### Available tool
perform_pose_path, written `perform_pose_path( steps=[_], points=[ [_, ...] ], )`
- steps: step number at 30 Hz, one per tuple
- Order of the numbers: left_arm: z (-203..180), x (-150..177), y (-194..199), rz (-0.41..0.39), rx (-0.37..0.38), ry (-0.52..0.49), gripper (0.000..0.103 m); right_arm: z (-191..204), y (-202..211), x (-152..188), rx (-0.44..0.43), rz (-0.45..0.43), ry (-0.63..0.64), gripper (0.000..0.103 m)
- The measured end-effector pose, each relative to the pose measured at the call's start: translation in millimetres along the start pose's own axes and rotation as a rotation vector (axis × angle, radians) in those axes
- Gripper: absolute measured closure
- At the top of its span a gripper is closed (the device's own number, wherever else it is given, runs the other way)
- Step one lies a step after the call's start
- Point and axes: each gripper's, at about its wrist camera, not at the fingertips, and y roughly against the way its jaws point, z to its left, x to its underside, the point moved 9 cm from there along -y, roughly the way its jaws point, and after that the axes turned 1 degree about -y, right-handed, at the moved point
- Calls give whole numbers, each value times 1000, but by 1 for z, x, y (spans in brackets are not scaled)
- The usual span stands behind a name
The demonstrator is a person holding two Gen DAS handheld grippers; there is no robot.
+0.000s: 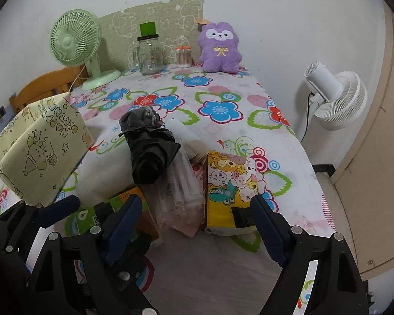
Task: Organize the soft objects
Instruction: 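Lower the right tool onto the clear plastic bag of pens and close it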
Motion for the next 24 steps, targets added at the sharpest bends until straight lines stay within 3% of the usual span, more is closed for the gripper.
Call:
perform_pose_path(
  steps=[7, 12, 17, 24],
  points=[
    [-1, 2, 3, -3, 11, -9, 16, 4, -3, -3, -10, 4, 15, 27],
    [0, 2, 5, -12, 13, -2, 15, 9, -7, -3, -25, 15, 40, 41],
    [4, 1, 3, -21, 0, 16, 8, 16, -10, -2, -34, 20, 65, 45],
    [7, 5, 3, -3, 10, 41, 5, 22, -12, 0, -59, 30, 63, 75]
  ],
)
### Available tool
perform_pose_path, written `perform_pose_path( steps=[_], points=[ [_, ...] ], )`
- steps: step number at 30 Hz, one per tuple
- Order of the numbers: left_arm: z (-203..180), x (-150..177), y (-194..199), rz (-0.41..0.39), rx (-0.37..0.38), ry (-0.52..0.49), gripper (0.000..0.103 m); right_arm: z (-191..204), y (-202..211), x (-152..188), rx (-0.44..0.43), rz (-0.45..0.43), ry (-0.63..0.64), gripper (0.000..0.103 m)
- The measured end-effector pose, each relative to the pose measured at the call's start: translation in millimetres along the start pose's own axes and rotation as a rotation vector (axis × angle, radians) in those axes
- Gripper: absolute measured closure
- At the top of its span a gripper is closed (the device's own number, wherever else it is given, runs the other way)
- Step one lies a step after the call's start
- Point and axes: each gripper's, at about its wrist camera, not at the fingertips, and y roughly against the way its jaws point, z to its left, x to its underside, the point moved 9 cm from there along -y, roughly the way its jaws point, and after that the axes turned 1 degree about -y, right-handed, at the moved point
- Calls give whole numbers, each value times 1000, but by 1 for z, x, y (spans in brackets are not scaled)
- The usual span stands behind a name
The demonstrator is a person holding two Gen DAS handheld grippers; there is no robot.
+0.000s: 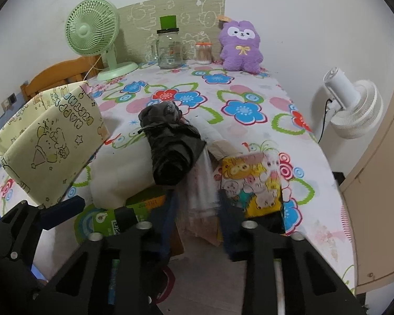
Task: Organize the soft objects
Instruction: 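Lower the right tool onto the clear plastic bag of pens and close it, then grasp the green tissue pack with the left tool while the right tool holds the clear bag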
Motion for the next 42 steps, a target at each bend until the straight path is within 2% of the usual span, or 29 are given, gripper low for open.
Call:
perform_pose_path(
  steps=[4, 10, 14, 19, 23, 27, 29, 32, 38, 42],
  points=[
    [-2, 1, 0, 13, -2, -7, 6, -1, -1, 2, -16, 8, -20, 80],
    [-10, 3, 0, 45, 70, -18, 31, -1, 2, 5, -42, 17, -45, 84],
    [-9, 0, 4, 36, 41, -29, 46, 0, 5, 6, -41, 17, -53, 84],
    [-5, -1, 7, 36, 28, -27, 57, 1, 8, 5, -42, 11, -58, 84],
    [-2, -1, 10, 35, 25, -25, 61, 1, 12, 4, -34, 3, -54, 84],
    [-3, -4, 14, 18, 37, -2, 54, -1, 19, -1, -24, -15, -54, 84],
    [-3, -5, 15, 19, 45, 5, 33, -1, 24, -2, -21, -25, -52, 84],
    [-7, -7, 19, -3, 40, -5, 24, -3, 31, -4, -8, -41, -46, 85],
    [-16, -6, 20, -5, 48, -10, 12, -12, 40, 0, 13, -56, -49, 85],
    [-22, -4, 17, -1, 42, -19, 9, -18, 41, 5, 14, -53, -58, 85]
  ],
)
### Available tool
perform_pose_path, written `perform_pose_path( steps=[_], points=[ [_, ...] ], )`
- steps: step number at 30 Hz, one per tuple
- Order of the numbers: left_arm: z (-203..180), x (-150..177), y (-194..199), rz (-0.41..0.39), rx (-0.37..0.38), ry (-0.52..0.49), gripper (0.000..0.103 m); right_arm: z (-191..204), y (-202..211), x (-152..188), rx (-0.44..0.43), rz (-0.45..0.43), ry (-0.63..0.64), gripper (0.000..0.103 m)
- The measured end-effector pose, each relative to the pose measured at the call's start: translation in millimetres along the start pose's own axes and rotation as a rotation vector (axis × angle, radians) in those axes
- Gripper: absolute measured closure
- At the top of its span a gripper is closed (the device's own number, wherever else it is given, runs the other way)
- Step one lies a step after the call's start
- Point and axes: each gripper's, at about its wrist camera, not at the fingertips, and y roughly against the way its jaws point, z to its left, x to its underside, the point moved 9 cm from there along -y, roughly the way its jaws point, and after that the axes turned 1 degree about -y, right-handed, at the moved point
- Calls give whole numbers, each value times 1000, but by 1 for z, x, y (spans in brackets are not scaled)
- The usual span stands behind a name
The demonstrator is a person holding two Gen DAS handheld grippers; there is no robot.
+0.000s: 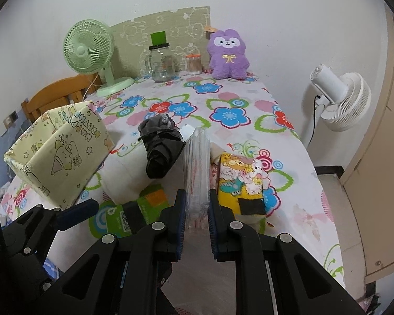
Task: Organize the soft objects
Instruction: 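Grasp the green tissue pack with the left tool while the right tool holds the clear bag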
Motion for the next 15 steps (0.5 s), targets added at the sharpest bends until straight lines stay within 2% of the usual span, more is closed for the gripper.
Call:
perform_pose_path(
  steps=[7, 10, 12, 14, 15],
  points=[
    [-2, 7, -14, 31, -38, -11, 8, -8, -9, 12, -7, 31, -24, 85],
    [-1, 10, -20, 49, -30, -2, 8, -9, -14, 14, -17, 39, -34, 85],
    [0, 10, -24, 58, -32, 1, 11, -9, -16, 15, -22, 45, -35, 85],
    [2, 10, -28, 72, -37, 2, 22, -8, -18, 15, -26, 50, -36, 85],
    [3, 9, -28, 61, -46, 2, 23, -7, -19, 15, -28, 50, -36, 84]
  ],
)
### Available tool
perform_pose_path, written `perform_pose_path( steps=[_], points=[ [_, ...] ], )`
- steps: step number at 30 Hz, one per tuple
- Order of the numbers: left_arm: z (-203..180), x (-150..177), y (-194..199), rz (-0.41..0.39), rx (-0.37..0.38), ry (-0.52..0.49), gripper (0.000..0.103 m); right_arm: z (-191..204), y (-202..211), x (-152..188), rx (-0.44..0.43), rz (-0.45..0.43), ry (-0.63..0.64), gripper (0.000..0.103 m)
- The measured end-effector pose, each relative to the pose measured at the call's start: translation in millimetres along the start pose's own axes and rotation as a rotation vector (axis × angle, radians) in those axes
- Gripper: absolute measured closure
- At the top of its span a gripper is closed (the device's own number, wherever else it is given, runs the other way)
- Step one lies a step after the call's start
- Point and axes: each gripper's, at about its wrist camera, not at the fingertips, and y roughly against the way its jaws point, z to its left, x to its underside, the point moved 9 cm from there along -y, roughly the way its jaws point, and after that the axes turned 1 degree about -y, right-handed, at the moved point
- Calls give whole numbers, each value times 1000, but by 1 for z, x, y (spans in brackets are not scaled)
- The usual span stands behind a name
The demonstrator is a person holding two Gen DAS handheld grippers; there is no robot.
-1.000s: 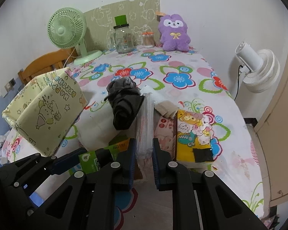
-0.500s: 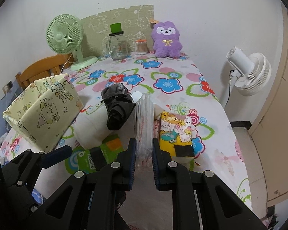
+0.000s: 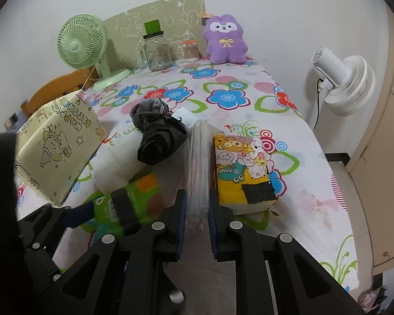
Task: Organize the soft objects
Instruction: 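Grasp the green tissue pack with the left tool while the right tool holds the clear bag, then carry the tissue pack and clear bag over the open cardboard box with both tools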
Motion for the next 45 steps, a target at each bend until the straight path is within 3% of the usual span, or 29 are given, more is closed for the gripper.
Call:
perform_pose_path(
  steps=[8, 31, 45],
  points=[
    [3, -4, 8, -23, 2, 15, 32, 5, 3, -4, -16, -2, -1, 84],
    [11, -35, 76, -177, -4, 17, 33, 28, 65, -40, -11, -139, 30, 84],
    [23, -55, 102, -225, -16, 26, 33, 43, 88, -63, -16, -189, 39, 84]
  ],
)
